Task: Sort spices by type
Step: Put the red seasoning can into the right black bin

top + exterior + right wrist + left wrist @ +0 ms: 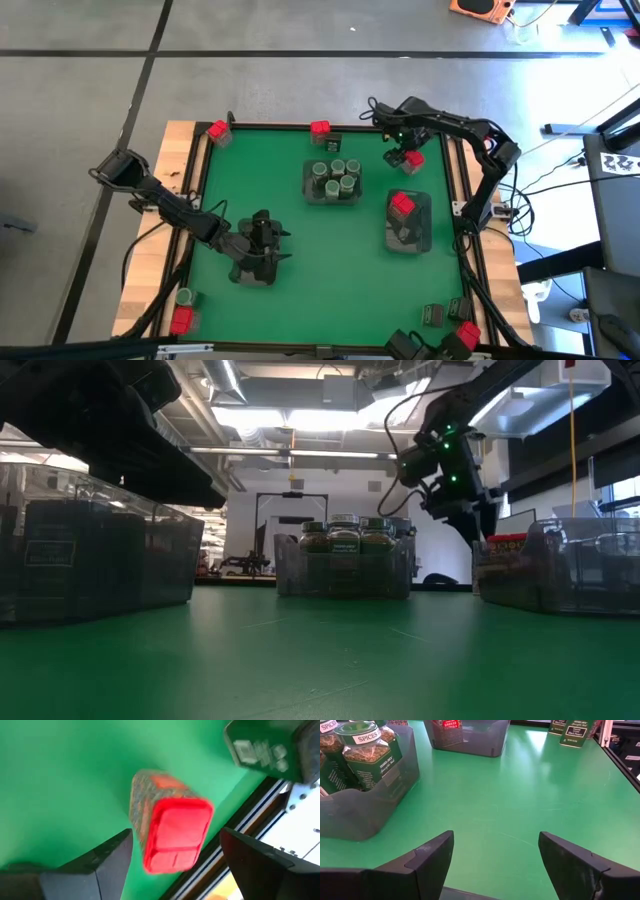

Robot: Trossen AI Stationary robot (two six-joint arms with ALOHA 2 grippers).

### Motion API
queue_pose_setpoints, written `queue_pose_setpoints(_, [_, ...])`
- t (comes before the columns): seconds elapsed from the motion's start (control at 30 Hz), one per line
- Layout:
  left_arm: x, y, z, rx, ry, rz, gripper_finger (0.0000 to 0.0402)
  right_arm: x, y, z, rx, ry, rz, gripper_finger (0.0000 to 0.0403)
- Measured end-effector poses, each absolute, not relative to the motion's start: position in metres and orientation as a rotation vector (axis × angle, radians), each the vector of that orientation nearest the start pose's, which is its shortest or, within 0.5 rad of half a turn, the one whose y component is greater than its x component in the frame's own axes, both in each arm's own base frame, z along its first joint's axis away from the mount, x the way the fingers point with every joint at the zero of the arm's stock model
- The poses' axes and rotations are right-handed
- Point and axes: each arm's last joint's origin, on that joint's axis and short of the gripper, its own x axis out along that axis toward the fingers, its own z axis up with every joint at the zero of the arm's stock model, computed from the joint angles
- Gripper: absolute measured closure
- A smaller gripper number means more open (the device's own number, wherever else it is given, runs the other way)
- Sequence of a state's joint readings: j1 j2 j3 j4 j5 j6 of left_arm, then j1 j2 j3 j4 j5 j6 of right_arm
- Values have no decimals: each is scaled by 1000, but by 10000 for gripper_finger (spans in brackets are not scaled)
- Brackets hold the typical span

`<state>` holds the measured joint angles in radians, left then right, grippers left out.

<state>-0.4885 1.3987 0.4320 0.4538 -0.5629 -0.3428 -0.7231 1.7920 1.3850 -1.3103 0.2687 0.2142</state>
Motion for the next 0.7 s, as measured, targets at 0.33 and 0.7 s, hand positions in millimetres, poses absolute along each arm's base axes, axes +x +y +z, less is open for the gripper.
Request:
queue_pose_setpoints(0.33, [222, -101, 151, -77, 425, 144, 112, 218, -218, 217, 617, 1670, -928, 107])
queue_pose_setpoints(0.7, [222, -101, 151, -71, 425, 144, 112, 213, -214, 196, 647, 1666, -891, 107])
